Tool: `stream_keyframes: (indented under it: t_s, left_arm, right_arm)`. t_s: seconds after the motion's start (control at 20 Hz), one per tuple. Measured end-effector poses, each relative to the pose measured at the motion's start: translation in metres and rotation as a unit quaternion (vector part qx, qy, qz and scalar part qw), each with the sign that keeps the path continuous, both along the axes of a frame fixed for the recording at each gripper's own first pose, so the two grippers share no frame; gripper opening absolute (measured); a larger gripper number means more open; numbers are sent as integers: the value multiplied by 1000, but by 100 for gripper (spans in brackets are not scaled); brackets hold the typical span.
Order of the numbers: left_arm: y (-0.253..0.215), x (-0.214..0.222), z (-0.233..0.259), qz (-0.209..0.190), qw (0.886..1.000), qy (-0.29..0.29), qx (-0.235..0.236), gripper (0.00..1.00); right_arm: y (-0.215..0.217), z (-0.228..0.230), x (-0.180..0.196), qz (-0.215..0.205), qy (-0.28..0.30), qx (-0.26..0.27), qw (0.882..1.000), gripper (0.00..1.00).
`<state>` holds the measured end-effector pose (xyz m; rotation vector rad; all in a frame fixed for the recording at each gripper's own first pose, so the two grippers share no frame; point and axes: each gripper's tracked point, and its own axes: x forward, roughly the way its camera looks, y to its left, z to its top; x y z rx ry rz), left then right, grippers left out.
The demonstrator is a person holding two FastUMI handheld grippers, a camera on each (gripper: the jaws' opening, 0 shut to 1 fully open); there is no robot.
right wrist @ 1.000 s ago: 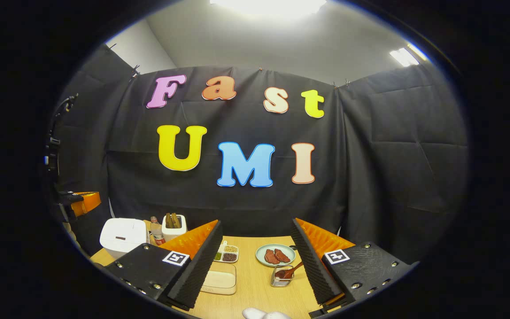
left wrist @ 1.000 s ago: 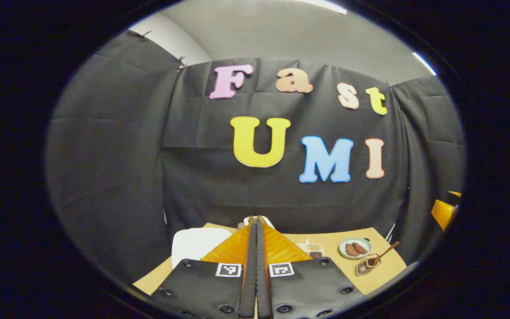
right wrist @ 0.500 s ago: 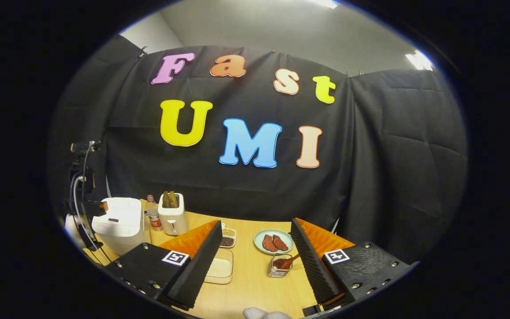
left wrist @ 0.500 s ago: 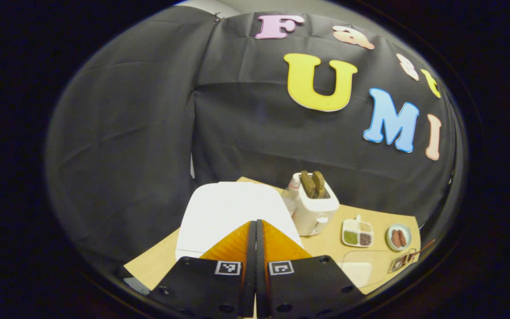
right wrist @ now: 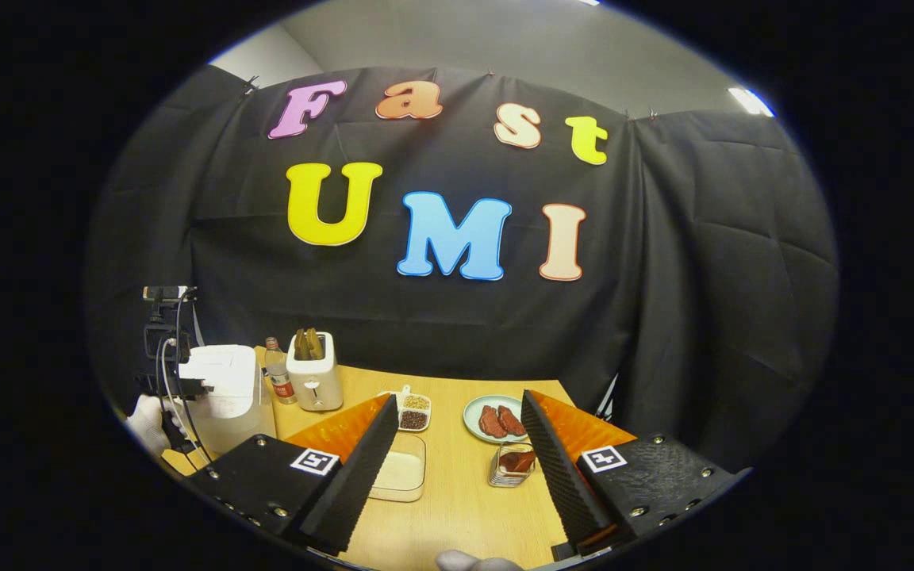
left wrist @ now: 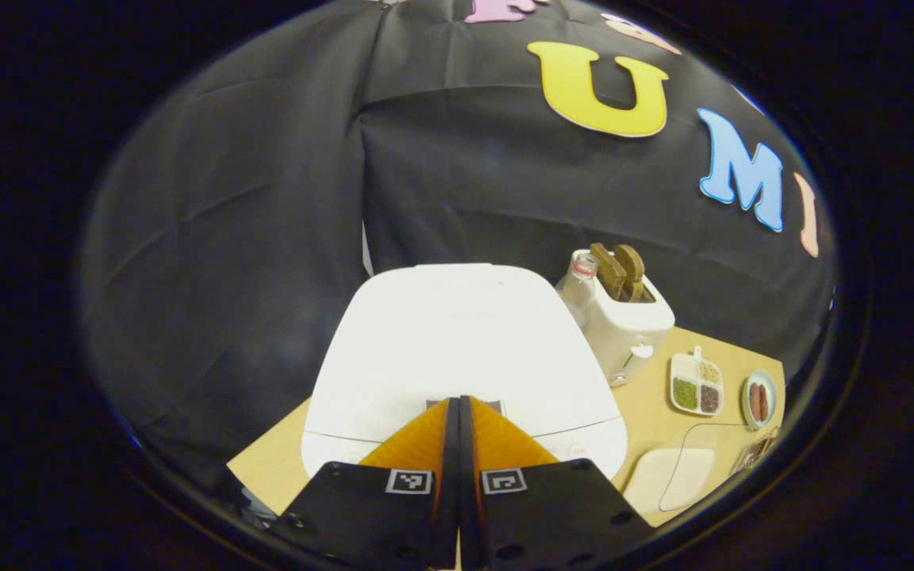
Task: Close the left gripper, press the button to open the rice cooker; take a wooden spoon from the chopstick holder with the right hand, scoop a spoonful of rice and pour it into the rice cooker, then put the wooden spoon back into the chopstick holder.
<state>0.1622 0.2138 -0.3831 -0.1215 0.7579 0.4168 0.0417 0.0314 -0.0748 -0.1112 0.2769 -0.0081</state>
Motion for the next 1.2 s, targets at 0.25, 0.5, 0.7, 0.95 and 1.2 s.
stream_keyframes:
  t_s: [0.25, 0.5, 0.7, 0.95, 1.2]
  left_arm:
    - [2, 2, -6, 1, 999, 33, -35, 9]
    - [2, 6, -3, -8, 999, 30, -21, 9]
    - [7, 24, 59, -23, 994, -81, 63, 9]
    - [-14, 16, 207, -56, 958, -244, 142, 10]
    - [-44, -16, 243, -91, 947, -281, 126, 12]
  right_arm:
    - [3, -8, 1, 6, 10, 12, 1000, 95]
    - [4, -13, 1, 9, 10, 18, 1000, 95]
    - [-3, -12, 3, 2, -13, 6, 1000, 95]
    - [0, -11, 2, 4, -31, 17, 999, 95]
    - [-7, -17, 0, -11, -33, 28, 999, 95]
